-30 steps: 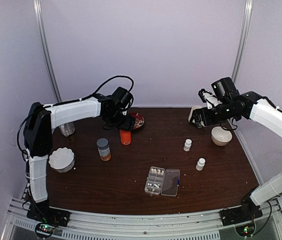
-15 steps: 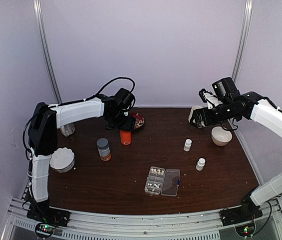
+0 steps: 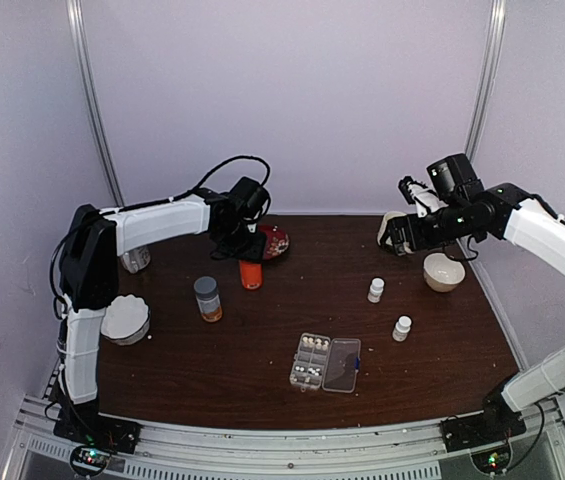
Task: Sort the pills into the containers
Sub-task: Pick up the pill bottle from the center of the board.
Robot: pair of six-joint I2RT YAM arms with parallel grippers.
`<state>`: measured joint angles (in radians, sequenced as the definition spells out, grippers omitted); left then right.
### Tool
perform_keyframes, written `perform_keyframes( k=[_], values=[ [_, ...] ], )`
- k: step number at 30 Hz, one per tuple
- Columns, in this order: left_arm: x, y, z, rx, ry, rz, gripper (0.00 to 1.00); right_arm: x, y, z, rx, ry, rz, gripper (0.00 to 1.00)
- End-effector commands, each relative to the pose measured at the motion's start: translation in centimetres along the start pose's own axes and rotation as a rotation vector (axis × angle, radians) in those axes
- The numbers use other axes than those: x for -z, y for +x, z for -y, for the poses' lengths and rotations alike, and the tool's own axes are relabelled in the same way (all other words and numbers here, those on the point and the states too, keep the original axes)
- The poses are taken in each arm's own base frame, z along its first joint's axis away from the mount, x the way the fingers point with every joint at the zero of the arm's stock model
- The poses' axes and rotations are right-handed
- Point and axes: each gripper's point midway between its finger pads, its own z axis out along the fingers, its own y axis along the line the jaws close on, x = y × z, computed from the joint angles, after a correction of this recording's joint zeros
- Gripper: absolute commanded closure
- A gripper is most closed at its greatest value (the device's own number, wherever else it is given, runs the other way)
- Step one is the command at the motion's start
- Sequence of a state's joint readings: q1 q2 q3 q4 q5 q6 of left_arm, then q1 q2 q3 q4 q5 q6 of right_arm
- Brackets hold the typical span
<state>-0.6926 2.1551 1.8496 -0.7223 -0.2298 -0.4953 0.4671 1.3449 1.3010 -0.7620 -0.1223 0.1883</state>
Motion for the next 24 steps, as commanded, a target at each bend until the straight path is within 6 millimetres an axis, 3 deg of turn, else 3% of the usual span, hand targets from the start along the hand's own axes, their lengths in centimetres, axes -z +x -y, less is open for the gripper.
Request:
perform_keyframes(
  k=[1, 5, 9, 14, 20, 24],
  values=[
    [1.6, -2.0, -0.1, -0.022, 0.013, 0.049, 0.58, 0.7, -0.2, -1.5, 0.021, -0.082, 0.036, 0.0],
    [4.3, -2.5, 0.2, -0.035, 0.062, 0.075, 0.66, 0.9, -0.3, -2.6, 0.041, -0.158, 0.106, 0.0],
    [9.2, -3.1, 2.1, -0.047, 0.203, 0.114, 0.73, 2.2, -0.7, -4.0, 0.057, -0.26, 0.257, 0.0],
    [17.5, -3.3, 5.7, -0.074, 0.427, 0.189, 0.78, 7.1, -1.8, -6.6, 0.116, -0.443, 0.513, 0.0],
    [26.7, -3.1, 7.7, -0.072, 0.611, 0.287, 0.79, 13.2, -2.2, -8.7, 0.1, -0.663, 0.785, 0.0],
    [31.9, -2.6, 9.3, -0.058, 0.759, 0.346, 0.79, 16.2, -2.0, -11.6, 0.146, -0.805, 0.833, 0.0]
  ],
)
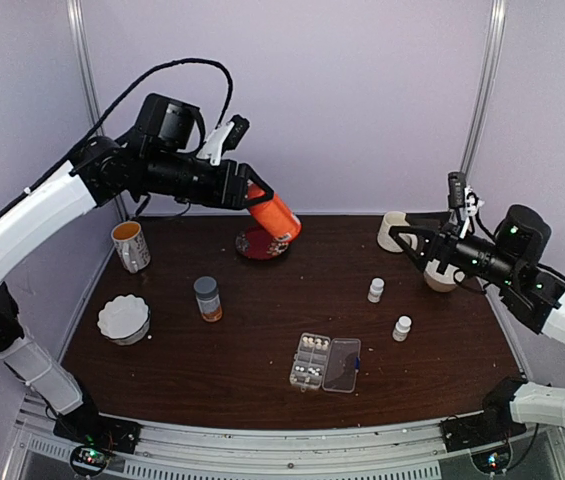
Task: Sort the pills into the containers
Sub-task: Pick up the pill bottle from the center of the board.
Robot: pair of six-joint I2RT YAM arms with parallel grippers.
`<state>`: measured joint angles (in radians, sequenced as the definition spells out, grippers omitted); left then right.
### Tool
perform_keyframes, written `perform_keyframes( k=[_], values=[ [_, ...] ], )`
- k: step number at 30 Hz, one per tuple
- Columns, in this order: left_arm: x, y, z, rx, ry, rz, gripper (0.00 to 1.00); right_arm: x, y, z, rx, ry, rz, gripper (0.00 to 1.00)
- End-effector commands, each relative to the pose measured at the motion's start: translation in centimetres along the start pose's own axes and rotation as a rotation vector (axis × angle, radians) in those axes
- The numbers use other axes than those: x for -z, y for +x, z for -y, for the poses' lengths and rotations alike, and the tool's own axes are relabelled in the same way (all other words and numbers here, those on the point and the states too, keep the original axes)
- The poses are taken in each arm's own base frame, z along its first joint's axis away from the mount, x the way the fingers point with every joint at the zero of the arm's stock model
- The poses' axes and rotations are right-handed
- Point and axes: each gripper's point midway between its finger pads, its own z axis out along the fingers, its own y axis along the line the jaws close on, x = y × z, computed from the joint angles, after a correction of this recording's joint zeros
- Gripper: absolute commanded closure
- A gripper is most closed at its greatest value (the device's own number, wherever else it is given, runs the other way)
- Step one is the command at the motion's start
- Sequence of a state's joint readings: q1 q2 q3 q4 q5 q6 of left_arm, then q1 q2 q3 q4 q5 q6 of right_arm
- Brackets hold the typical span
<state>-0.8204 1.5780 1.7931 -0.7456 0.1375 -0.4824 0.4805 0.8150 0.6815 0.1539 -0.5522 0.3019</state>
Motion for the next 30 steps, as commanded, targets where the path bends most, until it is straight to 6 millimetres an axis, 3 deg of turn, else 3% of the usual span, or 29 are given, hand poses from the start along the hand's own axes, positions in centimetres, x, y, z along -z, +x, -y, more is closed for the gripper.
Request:
perform_keyframes(
  k=[1, 5, 14, 21, 26, 30],
  values=[
    [2.4, -0.8, 4.6, 0.041, 0.194, 0.061, 0.79, 0.6, -3.9, -6.4, 0.073, -0.233, 0.15, 0.0],
    [4.6, -1.0, 7.9, 0.069, 0.334, 0.079, 0.8, 0.4, -3.6, -10.5, 0.218, -0.292, 0.154, 0.0],
    [7.6, -0.5, 12.1, 0.098, 0.49, 0.089, 0.83, -2.6, -2.6, -14.0, 0.39, -0.315, 0.166, 0.02],
    [8.8, 0.1, 13.4, 0.143, 0.561, 0.075, 0.84, -4.7, -2.5, -14.6, 0.487, -0.263, 0.182, 0.02],
    [8.9, 0.4, 13.5, 0.157, 0.575, 0.065, 0.85, -5.5, -2.2, -15.8, 0.505, -0.299, 0.187, 0.13],
    [8.9, 0.4, 13.3, 0.165, 0.568, 0.074, 0.86, -5.5, -2.1, -16.9, 0.498, -0.342, 0.212, 0.15]
  ],
)
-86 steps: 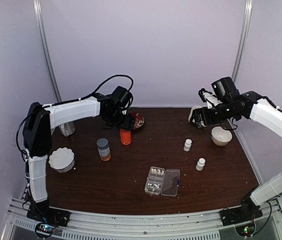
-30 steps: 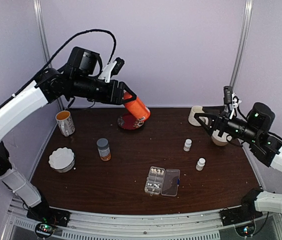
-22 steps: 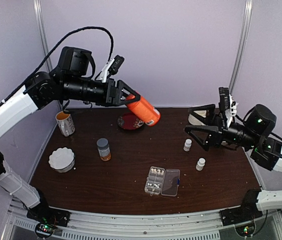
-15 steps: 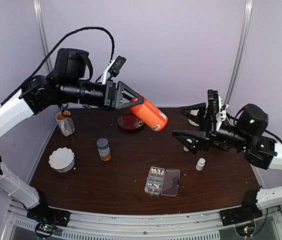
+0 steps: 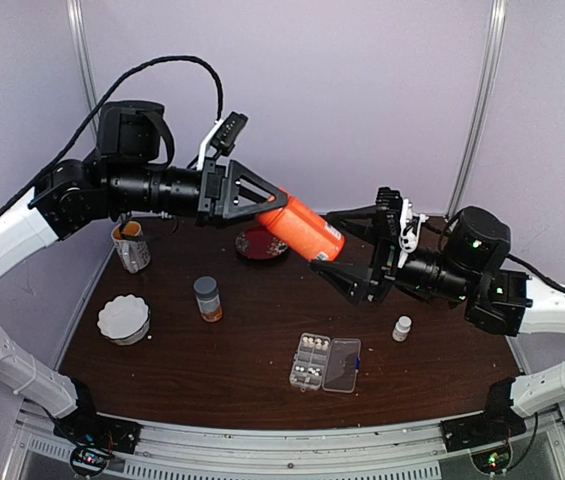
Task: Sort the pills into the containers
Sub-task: Pick up the pill bottle from the center of the board, then hold the pill bottle.
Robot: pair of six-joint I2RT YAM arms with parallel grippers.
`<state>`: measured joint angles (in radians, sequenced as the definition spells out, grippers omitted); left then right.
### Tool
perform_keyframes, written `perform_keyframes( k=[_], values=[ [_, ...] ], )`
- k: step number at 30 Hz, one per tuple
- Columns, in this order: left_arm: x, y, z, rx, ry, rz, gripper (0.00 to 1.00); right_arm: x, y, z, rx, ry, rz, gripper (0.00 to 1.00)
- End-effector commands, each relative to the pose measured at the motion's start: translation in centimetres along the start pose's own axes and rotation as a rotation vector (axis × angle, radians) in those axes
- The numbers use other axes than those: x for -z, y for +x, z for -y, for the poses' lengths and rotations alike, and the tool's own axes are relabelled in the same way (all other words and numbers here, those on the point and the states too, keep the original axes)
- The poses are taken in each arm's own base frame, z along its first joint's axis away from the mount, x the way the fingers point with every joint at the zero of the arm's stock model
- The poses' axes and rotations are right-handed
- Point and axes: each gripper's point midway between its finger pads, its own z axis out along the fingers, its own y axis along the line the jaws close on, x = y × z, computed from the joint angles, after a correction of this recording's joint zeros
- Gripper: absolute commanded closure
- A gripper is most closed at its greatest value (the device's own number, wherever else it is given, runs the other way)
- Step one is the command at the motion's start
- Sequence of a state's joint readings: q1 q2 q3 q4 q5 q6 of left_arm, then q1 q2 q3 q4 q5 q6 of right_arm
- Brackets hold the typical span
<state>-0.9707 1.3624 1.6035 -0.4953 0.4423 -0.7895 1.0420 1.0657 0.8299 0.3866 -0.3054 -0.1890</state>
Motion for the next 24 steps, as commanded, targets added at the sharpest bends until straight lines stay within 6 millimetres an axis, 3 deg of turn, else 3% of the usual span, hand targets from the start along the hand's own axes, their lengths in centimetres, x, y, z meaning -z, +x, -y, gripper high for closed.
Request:
perform_keyframes(
  k=[1, 7, 11, 13, 19, 24],
  values=[
    [0.9, -1.0, 1.7, -0.011, 0.065, 0.059, 0.86, -0.3, -2.8, -0.3, 0.035, -0.003, 0.101, 0.17],
    [0.6, -0.6, 1.5, 0.005, 0.072, 0.055, 0.87, -1.0, -2.7, -0.8, 0.033, -0.018, 0.097, 0.36],
    [0.7, -0.6, 1.5, 0.013, 0.077, 0.059, 0.87, -1.2, -2.3, -0.8, 0.033, -0.009, 0.082, 0.41],
    [0.7, -0.5, 1.4, 0.017, 0.076, 0.059, 0.87, -1.3, -2.1, -0.7, 0.034, -0.006, 0.073, 0.56],
    [0.6, -0.4, 1.4, 0.045, 0.083, 0.063, 0.9, -1.4, -1.3, -0.8, 0.083, 0.003, 0.032, 0.6],
    [0.7, -0.7, 0.8, 0.1, 0.056, 0.085, 0.98, -1.8, 0.4, -1.0, 0.231, 0.025, -0.043, 0.66]
  ],
)
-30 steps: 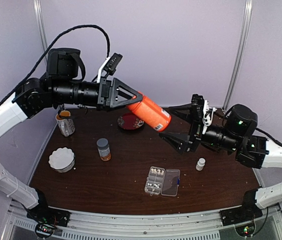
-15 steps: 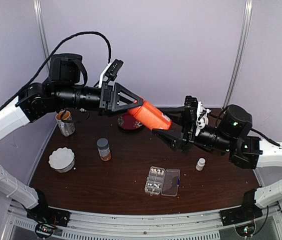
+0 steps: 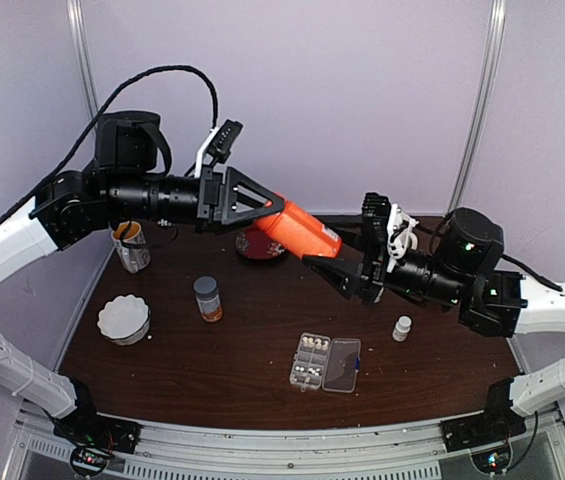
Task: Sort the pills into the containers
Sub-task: Pass from the left arm to the right
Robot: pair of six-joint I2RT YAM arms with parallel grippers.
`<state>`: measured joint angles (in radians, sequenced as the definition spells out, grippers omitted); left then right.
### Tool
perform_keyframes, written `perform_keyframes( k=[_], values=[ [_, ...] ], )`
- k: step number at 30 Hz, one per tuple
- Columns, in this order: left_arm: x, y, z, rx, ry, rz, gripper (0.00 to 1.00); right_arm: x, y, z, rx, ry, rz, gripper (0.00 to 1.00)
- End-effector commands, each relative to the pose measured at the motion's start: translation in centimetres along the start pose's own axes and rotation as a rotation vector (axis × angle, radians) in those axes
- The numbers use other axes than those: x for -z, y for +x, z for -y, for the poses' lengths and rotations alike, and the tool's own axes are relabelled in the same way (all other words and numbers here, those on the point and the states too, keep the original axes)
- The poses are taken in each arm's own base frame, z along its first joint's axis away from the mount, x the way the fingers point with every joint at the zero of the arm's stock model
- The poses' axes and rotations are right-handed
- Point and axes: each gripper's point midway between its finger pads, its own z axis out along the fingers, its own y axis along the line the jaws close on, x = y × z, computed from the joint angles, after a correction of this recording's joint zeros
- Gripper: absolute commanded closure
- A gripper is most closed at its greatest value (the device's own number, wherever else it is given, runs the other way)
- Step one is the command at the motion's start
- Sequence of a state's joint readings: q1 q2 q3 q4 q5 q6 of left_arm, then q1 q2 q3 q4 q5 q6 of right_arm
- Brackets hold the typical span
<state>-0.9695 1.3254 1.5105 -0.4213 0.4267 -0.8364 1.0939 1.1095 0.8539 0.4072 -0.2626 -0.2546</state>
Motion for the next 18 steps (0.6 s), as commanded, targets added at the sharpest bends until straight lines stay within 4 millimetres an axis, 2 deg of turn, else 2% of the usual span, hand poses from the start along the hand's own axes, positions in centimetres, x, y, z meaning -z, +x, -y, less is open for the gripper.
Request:
perform_keyframes(
  k=[1, 5, 10, 13, 18],
  values=[
    [0.7, -1.3, 1.5, 0.083, 0.049, 0.066, 1.0, -0.6, 0.8, 0.2, 0.207, 0.039, -0.059, 0.69],
    [0.5, -1.2, 0.4, 0.204, 0.025, 0.09, 1.0, -0.7, 1.4, 0.8, 0.344, 0.086, -0.097, 0.76],
    [0.7, -0.9, 0.0, 0.345, 0.032, 0.109, 1.0, -0.9, 2.6, 1.2, 0.472, 0.117, -0.144, 0.77],
    [1.2, -1.1, -0.1, 0.363, 0.014, 0.119, 1.0, -0.9, 2.9, 1.3, 0.49, 0.124, -0.15, 0.78],
    [1.2, -0.7, -0.6, 0.365, -0.007, 0.116, 1.0, -0.6, 1.9, 1.3, 0.444, 0.139, -0.101, 0.81]
  ],
)
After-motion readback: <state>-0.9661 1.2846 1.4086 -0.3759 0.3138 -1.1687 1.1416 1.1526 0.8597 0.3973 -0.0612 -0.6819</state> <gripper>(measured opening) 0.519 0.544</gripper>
